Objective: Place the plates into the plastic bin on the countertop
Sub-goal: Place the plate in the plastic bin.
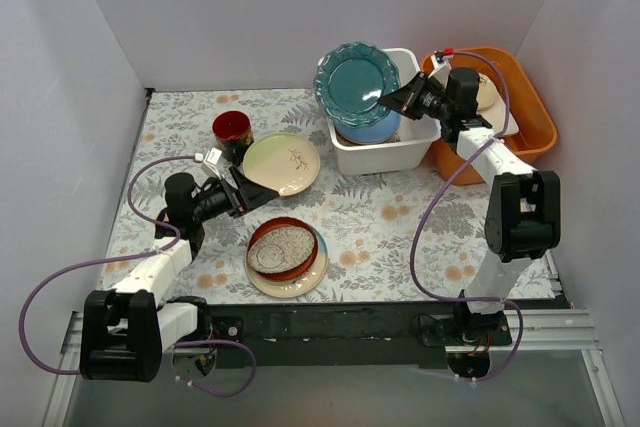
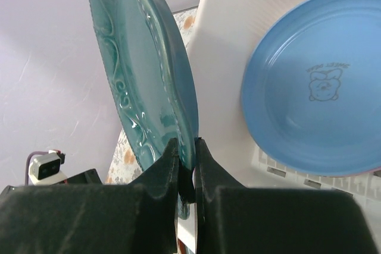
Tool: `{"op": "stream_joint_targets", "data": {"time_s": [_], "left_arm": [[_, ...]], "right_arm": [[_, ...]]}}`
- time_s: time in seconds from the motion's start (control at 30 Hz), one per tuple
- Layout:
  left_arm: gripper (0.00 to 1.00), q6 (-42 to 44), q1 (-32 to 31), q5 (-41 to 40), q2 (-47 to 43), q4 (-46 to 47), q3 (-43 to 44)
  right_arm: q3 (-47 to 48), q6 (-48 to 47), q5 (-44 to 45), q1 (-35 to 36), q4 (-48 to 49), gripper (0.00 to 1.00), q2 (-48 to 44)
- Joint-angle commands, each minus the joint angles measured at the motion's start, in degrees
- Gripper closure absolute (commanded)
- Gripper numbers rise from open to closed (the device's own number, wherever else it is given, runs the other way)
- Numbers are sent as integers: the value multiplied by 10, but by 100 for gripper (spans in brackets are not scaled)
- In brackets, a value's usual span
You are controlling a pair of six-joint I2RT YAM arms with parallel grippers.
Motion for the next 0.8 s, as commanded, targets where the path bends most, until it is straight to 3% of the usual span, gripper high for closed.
{"op": "stream_joint_targets", "data": {"time_s": [0.0,0.77], "left_arm": [[2,3,-3,12,0,12,0],[2,0,-6,13,6,20,-3]], "right_arm": [[57,32,-24,-13,87,99,-9],[66,23,-13,-49,55,99,14]]}}
